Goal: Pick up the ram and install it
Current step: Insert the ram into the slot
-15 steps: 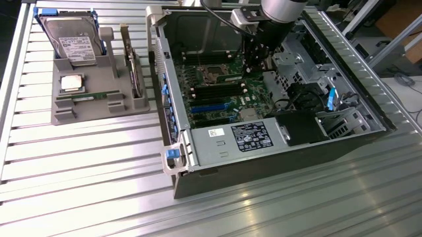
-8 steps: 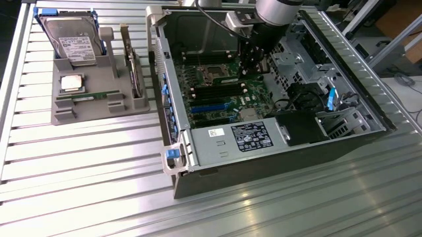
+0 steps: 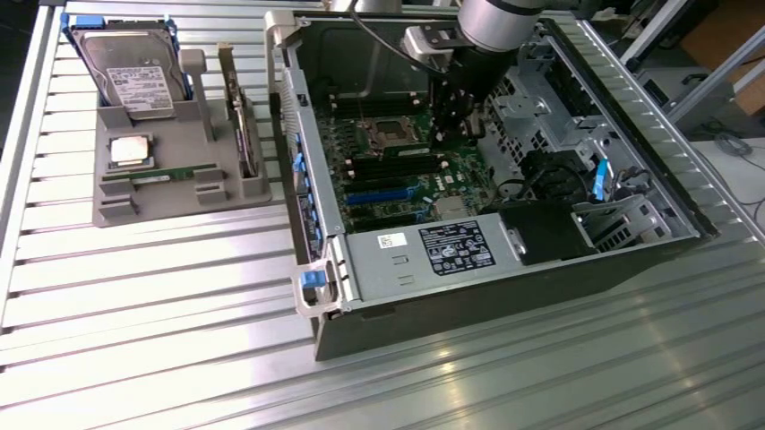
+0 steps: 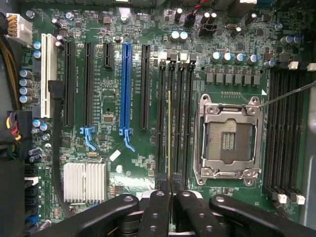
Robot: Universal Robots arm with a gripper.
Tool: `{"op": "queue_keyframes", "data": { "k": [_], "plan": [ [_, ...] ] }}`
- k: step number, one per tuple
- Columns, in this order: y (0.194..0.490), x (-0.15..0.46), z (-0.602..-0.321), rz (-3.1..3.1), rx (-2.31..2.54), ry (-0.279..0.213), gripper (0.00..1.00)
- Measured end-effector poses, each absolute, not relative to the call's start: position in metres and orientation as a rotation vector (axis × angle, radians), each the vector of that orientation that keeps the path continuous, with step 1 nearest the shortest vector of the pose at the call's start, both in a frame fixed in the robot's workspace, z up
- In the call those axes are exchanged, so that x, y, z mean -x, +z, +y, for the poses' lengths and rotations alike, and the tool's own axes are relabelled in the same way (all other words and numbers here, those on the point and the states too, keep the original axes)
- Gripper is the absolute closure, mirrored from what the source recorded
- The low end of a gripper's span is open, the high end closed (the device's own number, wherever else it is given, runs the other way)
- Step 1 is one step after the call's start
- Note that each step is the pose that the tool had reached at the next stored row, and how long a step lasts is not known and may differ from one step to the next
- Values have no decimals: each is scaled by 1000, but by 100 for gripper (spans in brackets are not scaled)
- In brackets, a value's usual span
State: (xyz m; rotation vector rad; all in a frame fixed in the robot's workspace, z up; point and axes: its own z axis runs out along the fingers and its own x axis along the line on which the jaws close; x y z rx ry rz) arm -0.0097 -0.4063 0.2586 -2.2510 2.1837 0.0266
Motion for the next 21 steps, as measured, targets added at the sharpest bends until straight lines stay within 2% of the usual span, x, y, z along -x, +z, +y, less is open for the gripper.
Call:
{"op": "queue_keyframes", "data": {
  "k": [21],
  "plan": [
    [248,37,-412,2245,2198,17,88]
  ]
}}
